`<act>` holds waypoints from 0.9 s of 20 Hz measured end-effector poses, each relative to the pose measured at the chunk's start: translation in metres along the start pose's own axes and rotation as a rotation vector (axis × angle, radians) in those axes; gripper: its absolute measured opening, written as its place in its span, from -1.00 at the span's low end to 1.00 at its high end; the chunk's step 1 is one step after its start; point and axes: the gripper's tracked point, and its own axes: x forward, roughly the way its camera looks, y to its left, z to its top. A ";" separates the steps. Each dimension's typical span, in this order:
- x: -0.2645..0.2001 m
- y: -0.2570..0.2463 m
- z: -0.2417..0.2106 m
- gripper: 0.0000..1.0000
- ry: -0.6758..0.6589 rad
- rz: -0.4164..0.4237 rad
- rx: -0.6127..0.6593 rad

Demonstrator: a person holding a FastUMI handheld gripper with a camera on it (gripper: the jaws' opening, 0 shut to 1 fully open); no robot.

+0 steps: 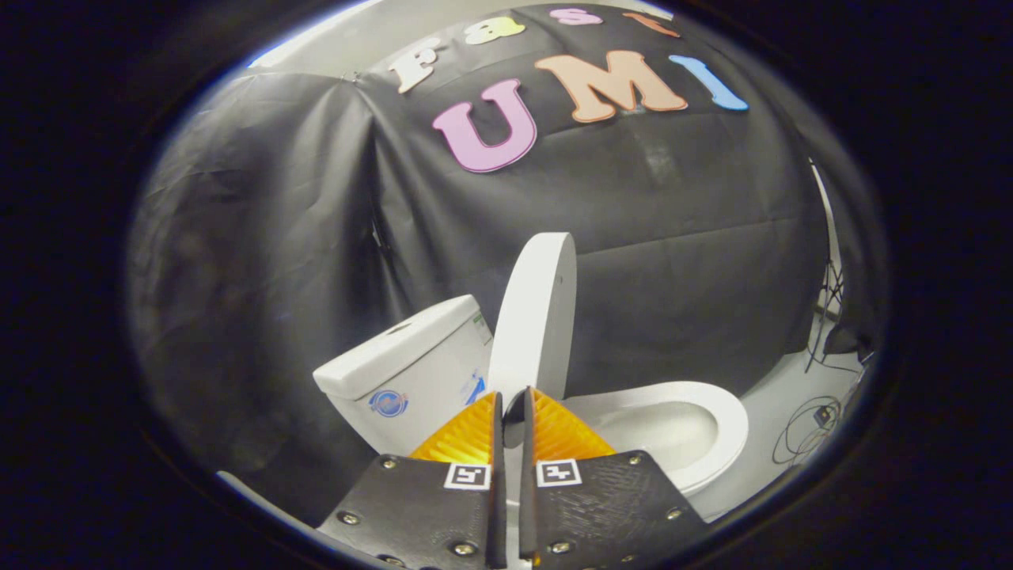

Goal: Open the toilet lid.

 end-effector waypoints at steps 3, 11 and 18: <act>0.002 0.016 -0.001 -0.86 0.002 0.016 -0.034; 0.018 0.061 -0.001 -0.86 -0.002 0.081 -0.049; 0.037 0.104 -0.010 -0.86 -0.010 0.128 -0.032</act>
